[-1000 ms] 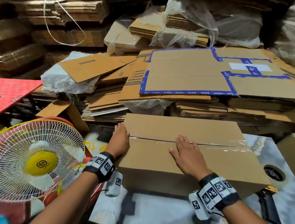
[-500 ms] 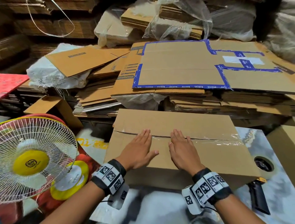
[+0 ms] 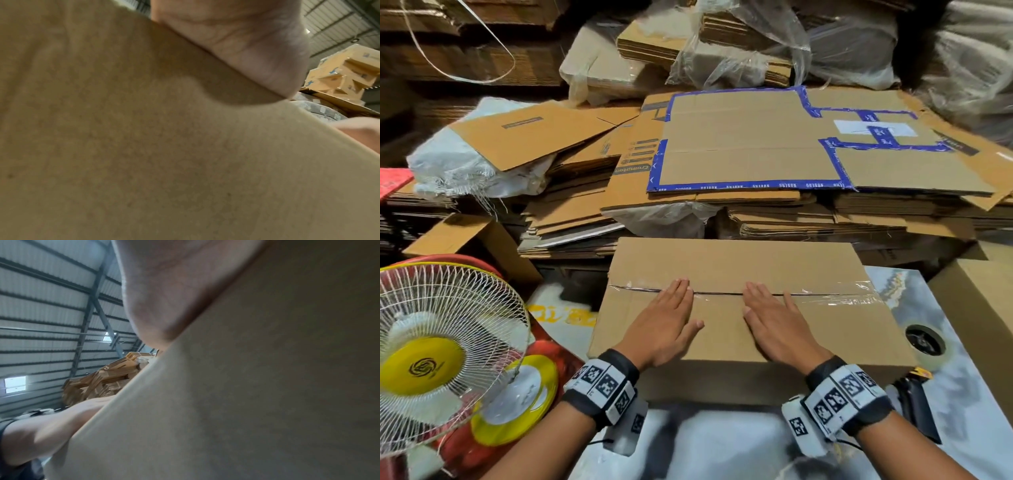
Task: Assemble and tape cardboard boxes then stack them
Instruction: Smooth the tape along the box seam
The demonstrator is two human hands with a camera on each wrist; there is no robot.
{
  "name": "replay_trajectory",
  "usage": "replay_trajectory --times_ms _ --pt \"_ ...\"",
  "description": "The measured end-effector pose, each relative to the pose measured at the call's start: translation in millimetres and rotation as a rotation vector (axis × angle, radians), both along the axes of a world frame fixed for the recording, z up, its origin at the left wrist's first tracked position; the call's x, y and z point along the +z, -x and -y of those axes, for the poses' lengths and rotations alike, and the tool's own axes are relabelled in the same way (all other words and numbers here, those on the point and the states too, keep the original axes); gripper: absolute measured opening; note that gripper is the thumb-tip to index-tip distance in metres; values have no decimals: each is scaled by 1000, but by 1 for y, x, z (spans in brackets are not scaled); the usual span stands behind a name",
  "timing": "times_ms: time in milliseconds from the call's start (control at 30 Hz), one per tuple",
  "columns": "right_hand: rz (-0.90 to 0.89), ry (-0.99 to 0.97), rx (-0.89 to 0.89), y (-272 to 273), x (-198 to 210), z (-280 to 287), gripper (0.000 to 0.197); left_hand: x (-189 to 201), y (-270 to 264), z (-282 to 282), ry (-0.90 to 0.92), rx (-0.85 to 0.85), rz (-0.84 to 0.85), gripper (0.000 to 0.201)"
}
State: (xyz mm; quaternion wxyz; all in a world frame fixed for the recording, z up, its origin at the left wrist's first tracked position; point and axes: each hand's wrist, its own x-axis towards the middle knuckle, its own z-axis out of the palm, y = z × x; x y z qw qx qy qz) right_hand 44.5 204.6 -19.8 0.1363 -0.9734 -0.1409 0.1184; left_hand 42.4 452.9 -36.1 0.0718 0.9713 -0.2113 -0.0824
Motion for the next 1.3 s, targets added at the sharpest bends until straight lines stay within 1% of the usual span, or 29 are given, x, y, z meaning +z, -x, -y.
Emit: replay_trajectory --times_ms 67,133,167,233,300,367,467,600,733,833,1000,1067,1100,1133,1200,1233,1300 --pt "-12 2 -76 1 2 11 56 -3 0 -1 19 15 17 81" --pt "-9 14 -100 1 4 7 58 -3 0 -2 50 -11 44 84" --pt "-5 12 -93 1 5 0 60 -3 1 -4 73 -32 72 82" --pt "13 19 -54 3 3 -10 61 -4 3 -4 119 -72 137 75" --pt "46 39 -20 4 -1 -13 62 -4 4 -4 135 -70 165 70" --pt "51 42 -25 5 -2 -11 61 -3 5 -3 151 -53 191 65" --pt "50 42 -39 4 -3 -11 63 2 7 1 144 -47 260 49" --pt "51 47 -28 6 -3 -11 64 6 11 3 150 36 300 41" --pt "46 50 -25 6 -3 -11 64 5 12 5 166 72 332 28" --pt "44 34 -29 6 -2 -11 64 6 10 5 179 80 329 26" --pt "46 34 -28 8 -1 -11 64 9 9 7 173 87 339 28" --pt "47 44 -30 8 0 -12 64 11 11 5 196 69 333 27" --pt "47 49 -35 8 1 -12 64 9 12 4 194 40 324 29" --pt "48 53 -37 8 2 -14 64 8 12 4 175 11 306 37" --pt "45 47 -9 7 4 -22 65 5 10 4 111 5 219 65" --pt "40 40 28 7 4 -28 65 5 9 4 83 24 163 76" --pt "31 52 110 6 1 -39 66 3 5 5 30 54 71 88"
